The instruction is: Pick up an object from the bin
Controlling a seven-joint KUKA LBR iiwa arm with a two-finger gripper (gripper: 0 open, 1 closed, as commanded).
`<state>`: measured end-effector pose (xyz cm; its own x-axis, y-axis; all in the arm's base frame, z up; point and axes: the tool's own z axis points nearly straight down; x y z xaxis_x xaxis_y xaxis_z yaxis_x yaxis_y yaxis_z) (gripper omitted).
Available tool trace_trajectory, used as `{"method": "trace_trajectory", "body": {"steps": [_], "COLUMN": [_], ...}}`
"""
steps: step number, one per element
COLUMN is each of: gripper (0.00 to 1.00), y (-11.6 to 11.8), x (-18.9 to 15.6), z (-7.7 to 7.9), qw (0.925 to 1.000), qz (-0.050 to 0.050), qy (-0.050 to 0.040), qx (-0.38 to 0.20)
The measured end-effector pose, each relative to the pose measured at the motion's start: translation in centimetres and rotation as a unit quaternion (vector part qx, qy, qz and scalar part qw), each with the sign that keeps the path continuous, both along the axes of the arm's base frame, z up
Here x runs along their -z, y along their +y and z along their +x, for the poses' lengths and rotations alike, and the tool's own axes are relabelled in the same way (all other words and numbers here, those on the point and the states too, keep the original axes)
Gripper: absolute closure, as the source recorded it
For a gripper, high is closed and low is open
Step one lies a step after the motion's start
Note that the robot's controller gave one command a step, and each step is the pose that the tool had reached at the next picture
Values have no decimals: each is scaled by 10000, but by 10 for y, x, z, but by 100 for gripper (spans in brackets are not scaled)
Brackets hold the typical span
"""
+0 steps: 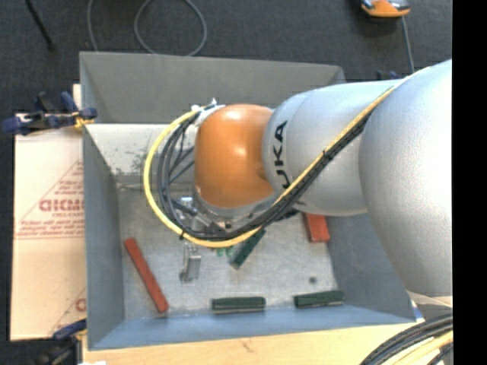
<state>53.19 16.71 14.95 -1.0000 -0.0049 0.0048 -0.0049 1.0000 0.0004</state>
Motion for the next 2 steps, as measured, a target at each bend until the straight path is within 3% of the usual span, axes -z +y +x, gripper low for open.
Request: {"method": "trace_trajectory", "body": {"steps": [1, 2], "gripper": [0, 0], "y": [-117, -132], "x": [-14, 84], "z": [35, -12], "qw": [9857, 9845], "qz": [-9, -21], "qy": [-60, 5], "qx": [1683, 1755]}}
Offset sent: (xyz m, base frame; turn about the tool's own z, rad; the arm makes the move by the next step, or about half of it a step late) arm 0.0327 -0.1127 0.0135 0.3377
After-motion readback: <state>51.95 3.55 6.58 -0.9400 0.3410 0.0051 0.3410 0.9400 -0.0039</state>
